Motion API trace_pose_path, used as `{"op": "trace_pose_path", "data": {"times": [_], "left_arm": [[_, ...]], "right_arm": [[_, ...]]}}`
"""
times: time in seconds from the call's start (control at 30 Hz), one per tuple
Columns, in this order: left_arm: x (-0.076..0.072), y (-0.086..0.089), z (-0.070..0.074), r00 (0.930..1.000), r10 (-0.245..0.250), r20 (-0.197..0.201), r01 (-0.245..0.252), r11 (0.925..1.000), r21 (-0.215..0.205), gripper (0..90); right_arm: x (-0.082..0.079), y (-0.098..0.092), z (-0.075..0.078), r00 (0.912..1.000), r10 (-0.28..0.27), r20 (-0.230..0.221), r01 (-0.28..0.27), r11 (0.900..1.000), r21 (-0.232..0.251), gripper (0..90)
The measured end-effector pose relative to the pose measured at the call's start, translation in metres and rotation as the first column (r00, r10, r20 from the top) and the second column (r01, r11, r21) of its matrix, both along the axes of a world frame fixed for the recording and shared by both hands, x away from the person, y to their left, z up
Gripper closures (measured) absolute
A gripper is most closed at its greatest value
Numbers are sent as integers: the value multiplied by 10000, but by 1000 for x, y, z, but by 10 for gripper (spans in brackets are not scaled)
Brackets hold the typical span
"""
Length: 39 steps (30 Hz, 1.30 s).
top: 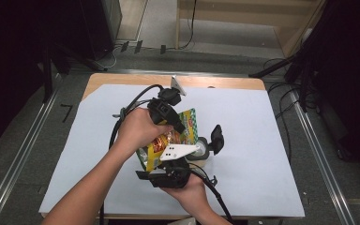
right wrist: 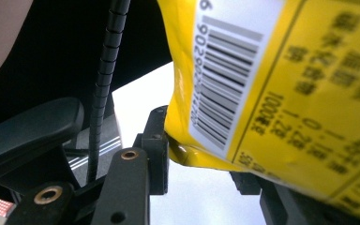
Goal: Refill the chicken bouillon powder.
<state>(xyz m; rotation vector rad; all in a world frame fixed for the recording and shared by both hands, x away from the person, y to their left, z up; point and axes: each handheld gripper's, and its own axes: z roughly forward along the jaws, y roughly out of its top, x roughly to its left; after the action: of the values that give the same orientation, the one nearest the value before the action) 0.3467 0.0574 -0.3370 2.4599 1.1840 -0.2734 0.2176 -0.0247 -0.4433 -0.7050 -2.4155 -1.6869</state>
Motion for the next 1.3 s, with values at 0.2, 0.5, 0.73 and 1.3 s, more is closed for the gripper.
{"op": "trace_pose_path", "data": {"times": [0.2, 0.5, 0.73, 1.3], "left_arm": [[0, 0, 0, 10000, -10, 2, 10, 10000, -3, 845], [0, 0, -1, 10000, -37, 7, 37, 10000, -7, 845], [0, 0, 0, 9999, -82, 112, 84, 9999, -144, 844], [0, 3, -3, 10000, -36, 87, 38, 9998, -211, 839]], "right_arm": [[-1, 1, 0, 9998, -27, 209, 30, 9999, -118, 626], [-2, 1, 0, 9990, -177, 412, 188, 9994, -274, 646], [-2, 0, 1, 9987, -214, 453, 230, 9992, -337, 648], [-2, 1, 0, 9977, -175, 661, 205, 9988, -447, 643]]}}
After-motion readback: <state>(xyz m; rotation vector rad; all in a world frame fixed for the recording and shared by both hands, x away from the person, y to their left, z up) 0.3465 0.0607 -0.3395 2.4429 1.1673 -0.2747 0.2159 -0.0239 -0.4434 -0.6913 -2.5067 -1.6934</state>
